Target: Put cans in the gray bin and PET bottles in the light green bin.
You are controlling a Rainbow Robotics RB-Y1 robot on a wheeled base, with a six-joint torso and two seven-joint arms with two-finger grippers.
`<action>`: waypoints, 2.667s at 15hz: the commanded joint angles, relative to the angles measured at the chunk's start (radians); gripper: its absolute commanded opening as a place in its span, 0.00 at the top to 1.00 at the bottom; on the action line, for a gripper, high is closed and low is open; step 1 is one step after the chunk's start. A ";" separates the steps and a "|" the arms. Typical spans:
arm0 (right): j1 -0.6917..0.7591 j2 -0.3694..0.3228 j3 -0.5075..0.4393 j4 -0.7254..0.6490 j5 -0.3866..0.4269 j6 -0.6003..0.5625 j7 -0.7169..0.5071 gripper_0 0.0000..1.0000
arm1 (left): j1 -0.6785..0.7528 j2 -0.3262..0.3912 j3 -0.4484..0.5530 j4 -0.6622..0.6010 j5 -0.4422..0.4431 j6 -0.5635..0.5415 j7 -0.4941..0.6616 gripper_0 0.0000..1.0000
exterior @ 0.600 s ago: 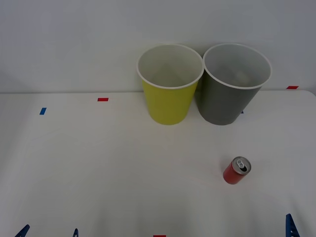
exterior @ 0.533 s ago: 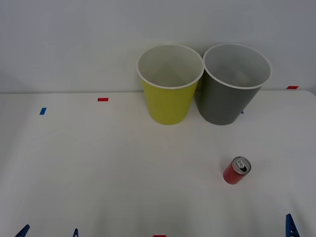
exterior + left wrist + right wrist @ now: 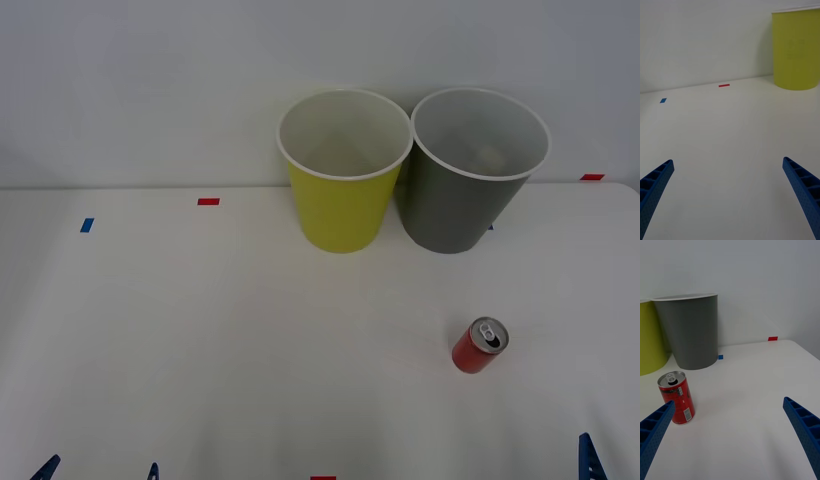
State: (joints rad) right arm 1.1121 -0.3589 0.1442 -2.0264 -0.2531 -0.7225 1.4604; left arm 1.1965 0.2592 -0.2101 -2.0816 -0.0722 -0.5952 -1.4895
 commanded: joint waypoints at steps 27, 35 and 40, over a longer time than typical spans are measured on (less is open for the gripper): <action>0.000 0.000 0.000 0.000 0.000 0.000 0.000 0.00 | 0.000 0.000 0.000 0.000 0.000 0.000 0.000 0.00; -0.025 0.046 0.014 0.057 0.034 -0.054 0.058 0.00 | 0.000 0.000 0.000 0.000 0.000 0.000 0.000 0.00; -0.035 0.003 0.060 0.140 0.057 -0.115 0.089 0.00 | 0.000 0.000 0.000 0.000 0.000 0.000 0.000 0.00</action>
State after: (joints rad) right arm 1.0840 -0.3394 0.1893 -1.8913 -0.1995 -0.8385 1.5437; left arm 1.1965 0.2592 -0.2102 -2.0815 -0.0722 -0.5952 -1.4895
